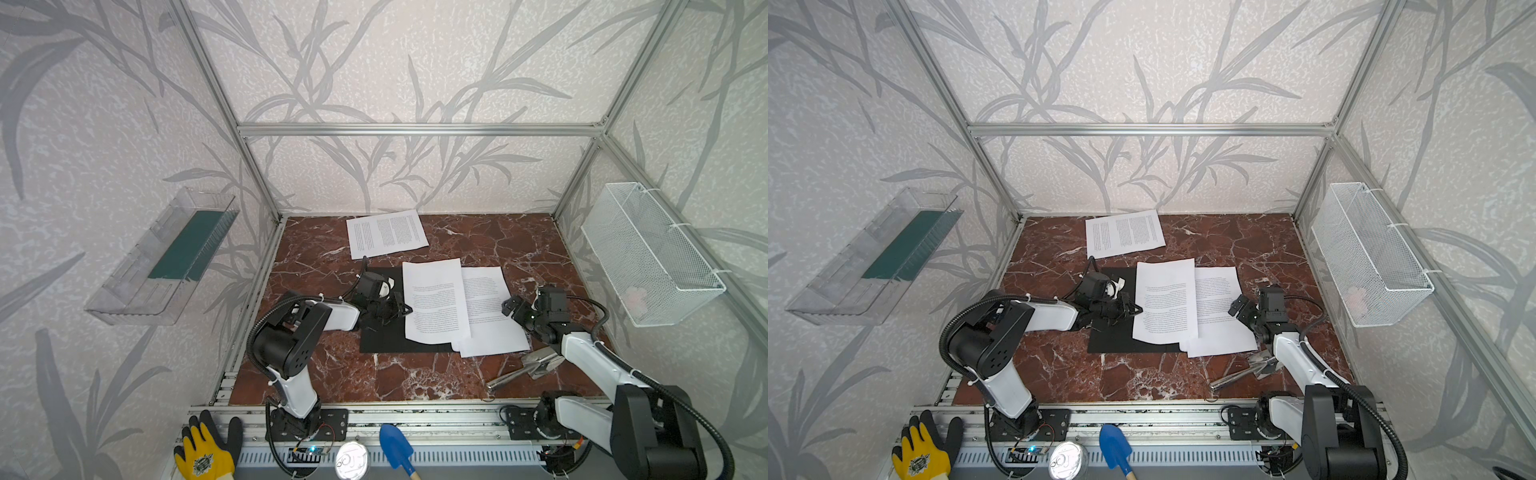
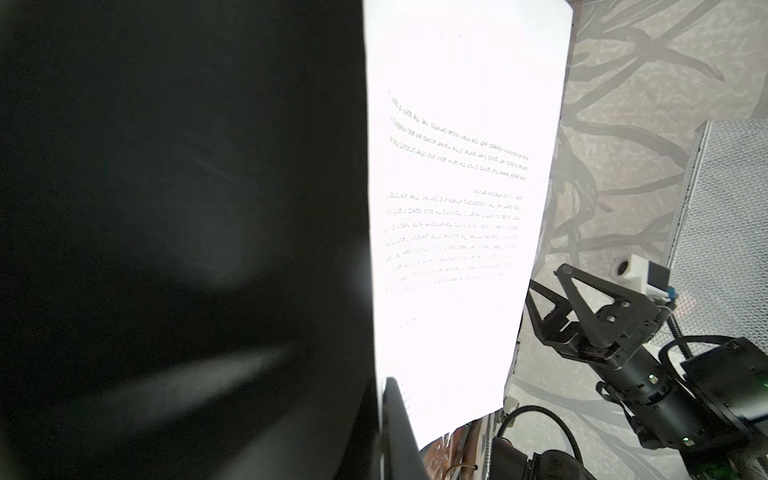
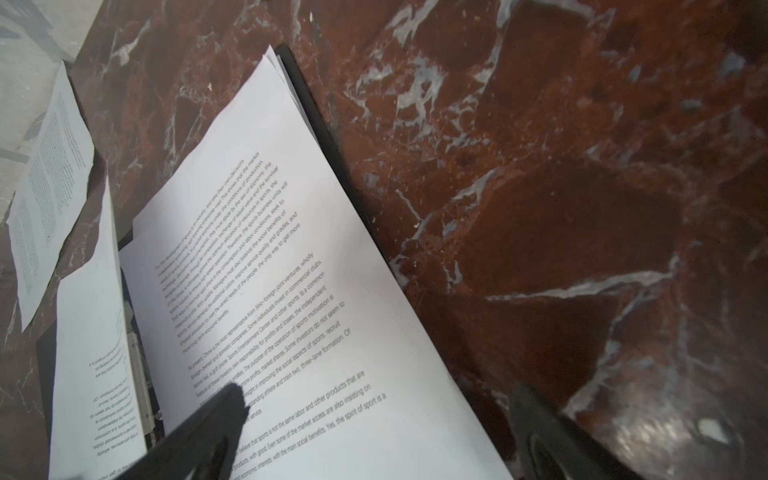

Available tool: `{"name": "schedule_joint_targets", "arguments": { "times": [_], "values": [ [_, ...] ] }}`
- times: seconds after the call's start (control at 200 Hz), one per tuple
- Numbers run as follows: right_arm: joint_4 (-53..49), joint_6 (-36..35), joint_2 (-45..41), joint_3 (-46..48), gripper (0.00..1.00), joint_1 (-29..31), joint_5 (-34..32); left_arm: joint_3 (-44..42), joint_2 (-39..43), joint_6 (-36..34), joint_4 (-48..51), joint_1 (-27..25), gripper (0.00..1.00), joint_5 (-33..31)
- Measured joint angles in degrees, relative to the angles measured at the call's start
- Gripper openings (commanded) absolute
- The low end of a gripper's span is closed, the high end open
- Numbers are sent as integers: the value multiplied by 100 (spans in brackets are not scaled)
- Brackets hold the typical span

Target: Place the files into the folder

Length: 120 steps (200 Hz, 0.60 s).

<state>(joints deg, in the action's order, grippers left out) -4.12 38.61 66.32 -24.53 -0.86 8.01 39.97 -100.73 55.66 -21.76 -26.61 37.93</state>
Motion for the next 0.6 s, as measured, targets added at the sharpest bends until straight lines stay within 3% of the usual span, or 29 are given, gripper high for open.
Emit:
{"name": "schedule_joint_targets", "arguments": {
  "times": [0.6],
  "values": [
    [433, 339, 343, 28, 99, -7, 667, -9, 0, 138, -195, 0, 0, 127]
  ]
}}
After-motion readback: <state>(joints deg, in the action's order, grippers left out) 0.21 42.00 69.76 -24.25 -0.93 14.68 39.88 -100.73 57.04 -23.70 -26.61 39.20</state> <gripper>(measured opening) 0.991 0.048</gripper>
